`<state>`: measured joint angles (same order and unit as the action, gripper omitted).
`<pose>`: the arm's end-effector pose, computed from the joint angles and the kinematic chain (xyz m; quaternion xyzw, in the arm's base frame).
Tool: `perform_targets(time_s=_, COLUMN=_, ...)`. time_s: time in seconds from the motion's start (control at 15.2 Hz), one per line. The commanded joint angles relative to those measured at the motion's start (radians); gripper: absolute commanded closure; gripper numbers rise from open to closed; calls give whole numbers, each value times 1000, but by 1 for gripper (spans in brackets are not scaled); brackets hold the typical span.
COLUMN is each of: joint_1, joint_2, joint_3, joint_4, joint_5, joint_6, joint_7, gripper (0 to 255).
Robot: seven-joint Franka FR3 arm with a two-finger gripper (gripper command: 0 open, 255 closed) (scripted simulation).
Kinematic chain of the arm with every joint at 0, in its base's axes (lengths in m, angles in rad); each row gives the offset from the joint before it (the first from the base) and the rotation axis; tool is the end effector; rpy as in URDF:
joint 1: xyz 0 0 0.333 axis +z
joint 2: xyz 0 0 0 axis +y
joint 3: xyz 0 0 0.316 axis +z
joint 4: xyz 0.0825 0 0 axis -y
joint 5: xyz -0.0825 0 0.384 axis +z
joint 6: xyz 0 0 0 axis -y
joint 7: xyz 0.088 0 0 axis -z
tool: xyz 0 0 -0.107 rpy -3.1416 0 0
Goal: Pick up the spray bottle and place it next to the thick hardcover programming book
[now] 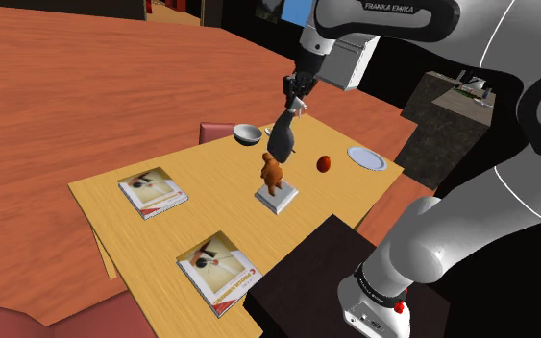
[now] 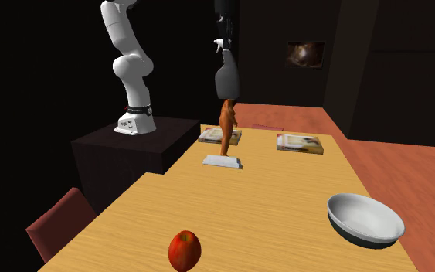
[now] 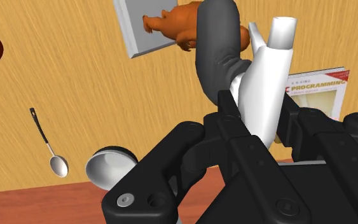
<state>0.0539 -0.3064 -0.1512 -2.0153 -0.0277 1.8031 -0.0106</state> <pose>0.4704 -0.0566 0.5879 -0.9982 0.0383 -0.0459 0.0068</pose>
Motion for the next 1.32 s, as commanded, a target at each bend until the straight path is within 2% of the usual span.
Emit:
perform_targets(time_s=0.0, joint_1=16, joint_2=-15, joint_3=31, joint_4=-15, joint_5=3, joint_6=-1, joint_7=48, gripper=255)
perform_targets(time_s=0.66, joint_1=104, joint_2=-14, joint_3=200, joint_4=-15, joint_5=34, joint_6=0, joint_7=293, gripper=255)
perform_targets(time_s=1.25, joint_1=181, joint_2=77, joint_3=348, joint_4=81, joint_5=43, joint_6=-6, joint_7=515, gripper=255)
